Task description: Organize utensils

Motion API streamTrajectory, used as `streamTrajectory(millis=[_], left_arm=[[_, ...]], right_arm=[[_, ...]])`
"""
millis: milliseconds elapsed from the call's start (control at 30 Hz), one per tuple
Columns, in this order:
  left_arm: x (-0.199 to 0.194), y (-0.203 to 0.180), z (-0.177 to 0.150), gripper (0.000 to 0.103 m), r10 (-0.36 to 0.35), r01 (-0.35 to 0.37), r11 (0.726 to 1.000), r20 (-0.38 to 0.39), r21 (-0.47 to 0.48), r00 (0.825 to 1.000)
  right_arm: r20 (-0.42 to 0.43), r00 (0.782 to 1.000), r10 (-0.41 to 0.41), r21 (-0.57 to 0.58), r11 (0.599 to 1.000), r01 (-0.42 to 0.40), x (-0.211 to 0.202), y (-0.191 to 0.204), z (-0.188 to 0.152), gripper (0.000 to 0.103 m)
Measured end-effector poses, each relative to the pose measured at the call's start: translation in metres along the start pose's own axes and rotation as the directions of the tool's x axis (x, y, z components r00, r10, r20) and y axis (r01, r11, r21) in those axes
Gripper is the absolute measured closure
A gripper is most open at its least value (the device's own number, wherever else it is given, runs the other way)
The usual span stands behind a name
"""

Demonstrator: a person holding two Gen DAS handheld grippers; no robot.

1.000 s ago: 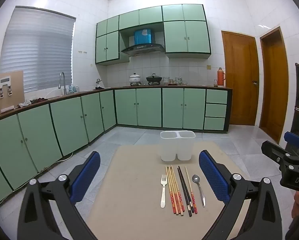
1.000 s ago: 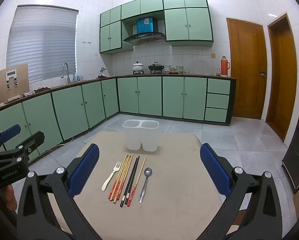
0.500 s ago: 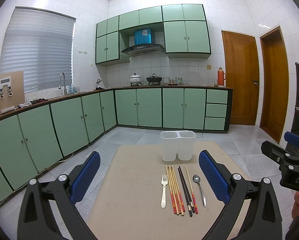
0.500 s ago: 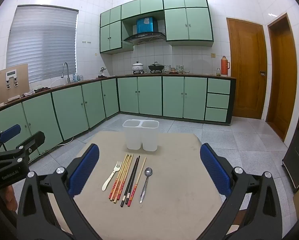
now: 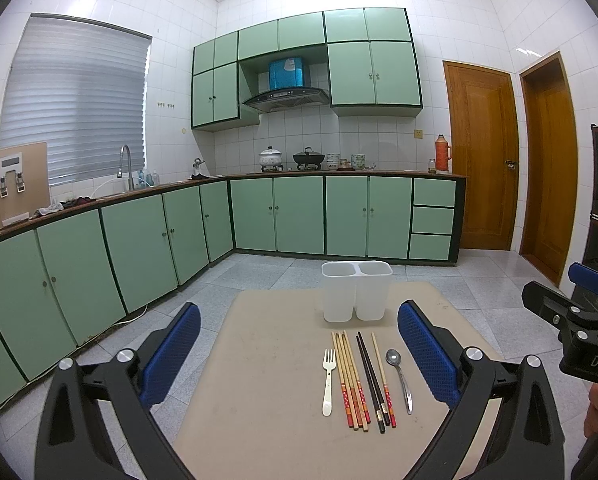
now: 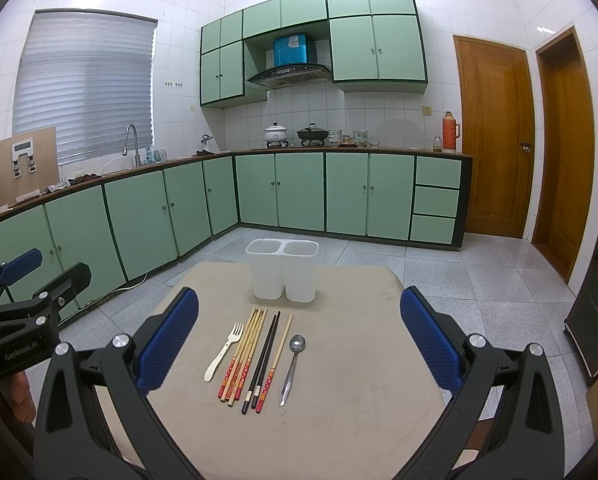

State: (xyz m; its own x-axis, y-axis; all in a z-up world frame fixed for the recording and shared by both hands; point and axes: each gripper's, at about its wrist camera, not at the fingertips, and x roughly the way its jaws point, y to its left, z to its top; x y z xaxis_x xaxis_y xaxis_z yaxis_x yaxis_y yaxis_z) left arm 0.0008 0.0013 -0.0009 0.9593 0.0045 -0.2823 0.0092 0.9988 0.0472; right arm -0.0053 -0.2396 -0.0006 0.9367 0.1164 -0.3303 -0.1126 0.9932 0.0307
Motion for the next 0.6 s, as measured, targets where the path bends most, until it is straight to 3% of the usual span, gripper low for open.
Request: streamTrajectory(millis=[600], left_arm=[[-0.0023, 0.0014, 0.0025, 0.006, 0.007, -0.007, 1.0, 0.006, 0.006, 1.0]], right_arm=[[0.0, 1.0, 0.0, 0.0, 1.0, 0.0, 0.0006, -0.0015, 0.0, 0.005]])
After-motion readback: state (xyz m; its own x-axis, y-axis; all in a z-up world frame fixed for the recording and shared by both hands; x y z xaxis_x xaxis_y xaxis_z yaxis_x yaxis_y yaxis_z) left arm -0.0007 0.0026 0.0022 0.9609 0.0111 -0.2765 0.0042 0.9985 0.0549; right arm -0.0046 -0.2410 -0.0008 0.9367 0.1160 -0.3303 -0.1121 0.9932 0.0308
